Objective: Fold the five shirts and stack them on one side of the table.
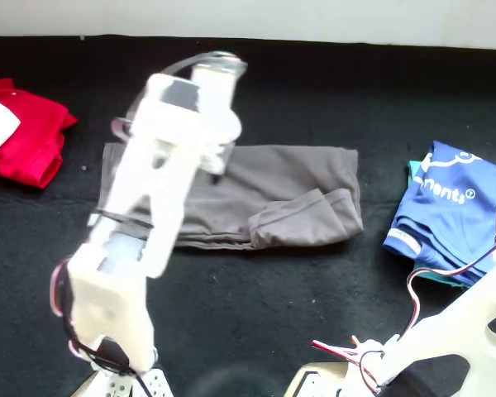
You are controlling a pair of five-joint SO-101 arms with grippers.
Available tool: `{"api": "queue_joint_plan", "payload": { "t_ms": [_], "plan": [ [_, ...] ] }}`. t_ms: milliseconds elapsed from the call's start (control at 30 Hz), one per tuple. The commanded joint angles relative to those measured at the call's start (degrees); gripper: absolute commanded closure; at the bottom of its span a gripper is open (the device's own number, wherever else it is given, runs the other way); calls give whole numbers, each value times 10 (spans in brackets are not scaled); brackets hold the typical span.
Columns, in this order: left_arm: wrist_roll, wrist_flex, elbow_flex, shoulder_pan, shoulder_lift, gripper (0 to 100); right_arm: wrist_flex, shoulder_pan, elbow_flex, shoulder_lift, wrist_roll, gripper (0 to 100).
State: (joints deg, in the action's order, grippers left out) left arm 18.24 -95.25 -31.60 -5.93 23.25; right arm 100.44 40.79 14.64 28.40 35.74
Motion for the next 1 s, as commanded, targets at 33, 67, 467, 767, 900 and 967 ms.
{"api": "queue_joint_plan", "payload": {
  "t_ms": [33,67,467,767,900,967],
  "plan": [
    [-7,-13,-22,152,-28,787,5,0,2,10,8,989],
    [-7,-7,-22,176,-22,774,5,0,0,10,8,989],
    [28,69,-82,267,197,763,5,0,-1,10,8,989],
    [29,55,-138,262,313,848,5,0,3,10,8,989],
    [29,13,-176,255,314,992,5,0,3,10,8,989],
    [29,-11,-206,254,312,989,5,0,3,10,8,989]
  ]
}}
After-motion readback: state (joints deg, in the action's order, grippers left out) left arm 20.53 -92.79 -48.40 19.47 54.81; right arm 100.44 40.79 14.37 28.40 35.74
